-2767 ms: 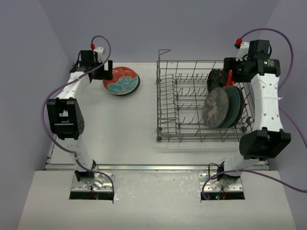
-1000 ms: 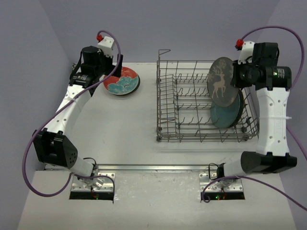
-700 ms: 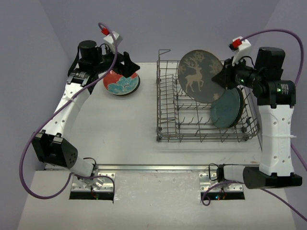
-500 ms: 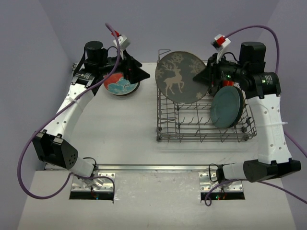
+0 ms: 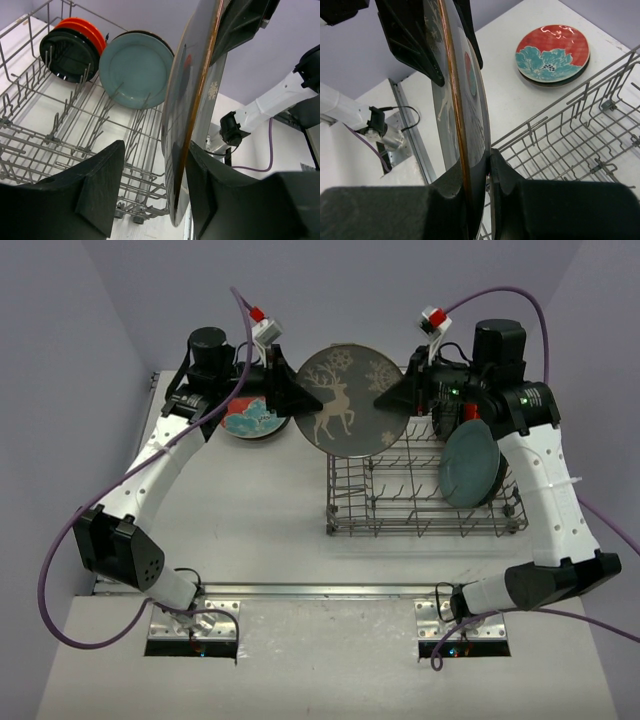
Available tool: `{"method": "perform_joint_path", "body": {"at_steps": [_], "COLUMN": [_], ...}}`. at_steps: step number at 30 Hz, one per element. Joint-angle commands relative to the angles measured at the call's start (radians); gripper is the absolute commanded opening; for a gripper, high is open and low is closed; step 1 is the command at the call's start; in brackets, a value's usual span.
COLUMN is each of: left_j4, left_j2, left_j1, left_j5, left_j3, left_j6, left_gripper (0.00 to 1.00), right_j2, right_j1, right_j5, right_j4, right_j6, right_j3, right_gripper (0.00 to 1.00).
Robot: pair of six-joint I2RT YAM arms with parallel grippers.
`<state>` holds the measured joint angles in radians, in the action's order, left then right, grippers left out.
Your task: Unload the plates from the dish rack
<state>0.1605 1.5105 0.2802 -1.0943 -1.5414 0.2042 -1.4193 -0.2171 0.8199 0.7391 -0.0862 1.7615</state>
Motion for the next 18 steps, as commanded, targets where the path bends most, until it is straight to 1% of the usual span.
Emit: {"method": "perform_joint_path", "body": {"at_steps": [1,2,3,5,6,7,9,11,12,13,14,15,17,18], "left_j4": [-0.235,-0.266,-0.285,-0.326,-0.334,-0.34,-0.365,-0.396,-0.411,-0.431,-0.464,-0.519,-0.563,-0.571], "left_j2": [0.01,0.012,0.016,0.019,0.02,0.02,0.017,0.016,0.016,0.013,0.014,0.017,0.031,0.044], "left_j1": [0.005,0.005,0.005,0.004,0.003,0.001,-0.01,-0.045,-0.048,-0.088,-0.134,-0.163,-0.263,-0.319], "left_j5": [-0.034,-0.032,-0.033,-0.032,-0.028,-0.022,-0.018,-0.019,-0.018,-0.016,-0.005,-0.004,0.004,0.012], "left_j3": [0.027,0.031,0.04,0.051,0.054,0.059,0.074,0.104,0.105,0.126,0.148,0.16,0.179,0.178], "left_j6": [0.186,0.224,0.252,0.306,0.322,0.343,0.371,0.439,0.443,0.49,0.538,0.577,0.67,0.693], "left_gripper": [0.46,0.43,0.35,0.11,0.03,0.0,0.0,0.0,0.0,0.0,0.0,0.0,0.0,0.0], "right_j2": [-0.004,-0.009,-0.017,-0.023,-0.025,-0.031,-0.035,-0.036,-0.036,-0.033,-0.031,-0.034,-0.058,-0.064], "right_j1": [-0.01,-0.01,-0.011,-0.011,-0.01,-0.01,-0.01,-0.004,-0.003,0.011,0.039,0.067,0.165,0.192], "right_j5": [0.085,0.089,0.1,0.105,0.099,0.089,0.054,0.015,0.013,-0.027,-0.056,-0.062,-0.035,-0.027], "right_j4": [-0.188,-0.192,-0.193,-0.198,-0.2,-0.197,-0.184,-0.174,-0.17,-0.168,-0.167,-0.168,-0.169,-0.164], "right_j6": [-0.121,-0.136,-0.153,-0.175,-0.189,-0.194,-0.205,-0.21,-0.214,-0.229,-0.263,-0.29,-0.351,-0.394], "right_j3": [0.043,0.046,0.05,0.049,0.049,0.05,0.055,0.056,0.056,0.053,0.045,0.045,0.049,0.053], "right_gripper": [0.0,0.0,0.0,0.0,0.02,0.1,0.27,0.55,0.56,0.71,0.79,0.83,0.92,0.92]}}
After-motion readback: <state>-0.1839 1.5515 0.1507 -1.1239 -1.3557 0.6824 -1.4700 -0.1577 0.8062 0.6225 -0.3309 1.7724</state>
